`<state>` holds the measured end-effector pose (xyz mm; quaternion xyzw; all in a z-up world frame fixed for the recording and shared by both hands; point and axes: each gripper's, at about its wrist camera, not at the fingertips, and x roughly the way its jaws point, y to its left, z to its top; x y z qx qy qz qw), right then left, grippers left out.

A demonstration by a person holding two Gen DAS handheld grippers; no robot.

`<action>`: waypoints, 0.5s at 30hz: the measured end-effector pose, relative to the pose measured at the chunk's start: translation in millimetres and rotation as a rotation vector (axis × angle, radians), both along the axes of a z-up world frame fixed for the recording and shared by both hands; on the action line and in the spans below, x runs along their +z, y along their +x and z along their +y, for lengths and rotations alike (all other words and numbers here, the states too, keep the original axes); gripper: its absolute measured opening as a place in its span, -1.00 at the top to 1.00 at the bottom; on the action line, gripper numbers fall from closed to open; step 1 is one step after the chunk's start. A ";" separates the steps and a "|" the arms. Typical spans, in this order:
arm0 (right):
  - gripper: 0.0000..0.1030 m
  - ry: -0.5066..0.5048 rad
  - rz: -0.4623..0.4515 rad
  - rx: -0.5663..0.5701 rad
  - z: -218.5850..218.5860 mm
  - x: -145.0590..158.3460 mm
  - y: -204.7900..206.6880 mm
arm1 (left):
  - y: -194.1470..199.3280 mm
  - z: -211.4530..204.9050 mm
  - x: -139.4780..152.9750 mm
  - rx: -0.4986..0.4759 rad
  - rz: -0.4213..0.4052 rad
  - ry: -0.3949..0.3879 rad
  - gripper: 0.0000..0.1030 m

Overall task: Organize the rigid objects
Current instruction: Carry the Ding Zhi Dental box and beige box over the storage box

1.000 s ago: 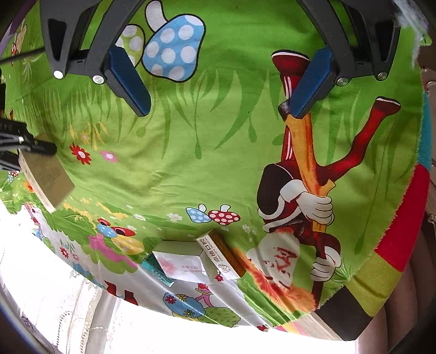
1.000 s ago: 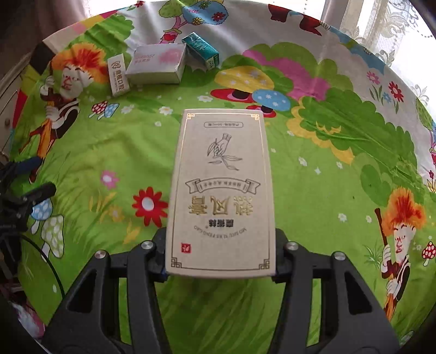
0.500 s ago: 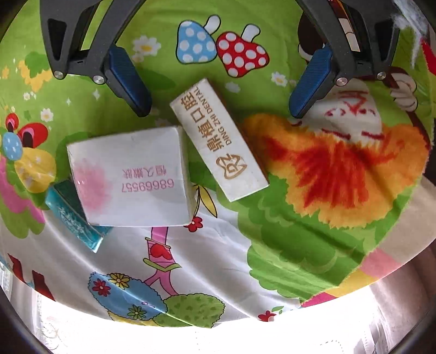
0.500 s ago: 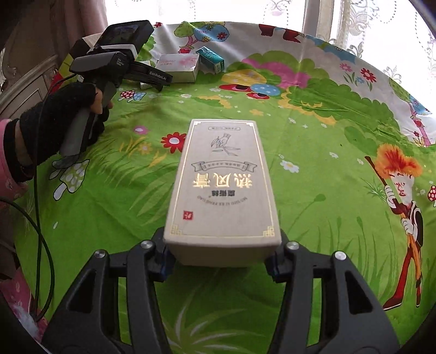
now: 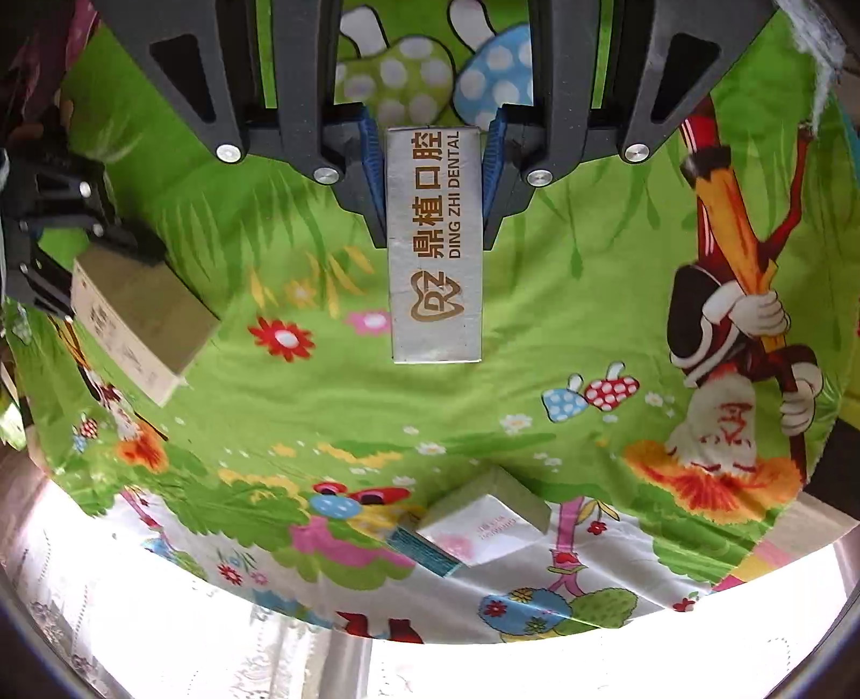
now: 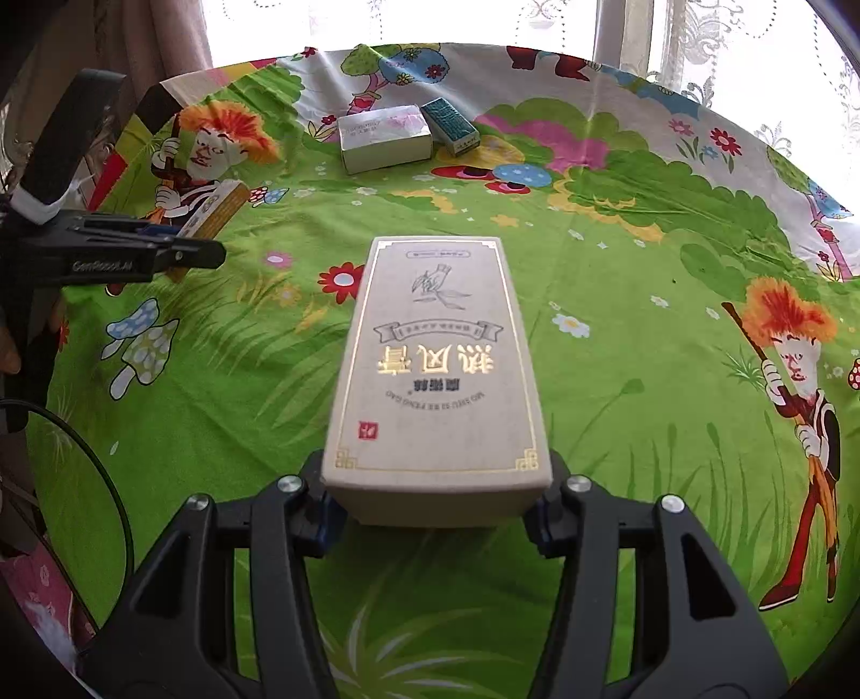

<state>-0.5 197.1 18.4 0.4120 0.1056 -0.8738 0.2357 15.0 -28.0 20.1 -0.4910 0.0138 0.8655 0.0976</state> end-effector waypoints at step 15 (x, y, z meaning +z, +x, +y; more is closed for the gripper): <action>-0.10 0.026 0.010 -0.007 -3.8 1.0 1.6 | 24.8 -2.3 -11.3 0.077 0.108 -0.046 -0.21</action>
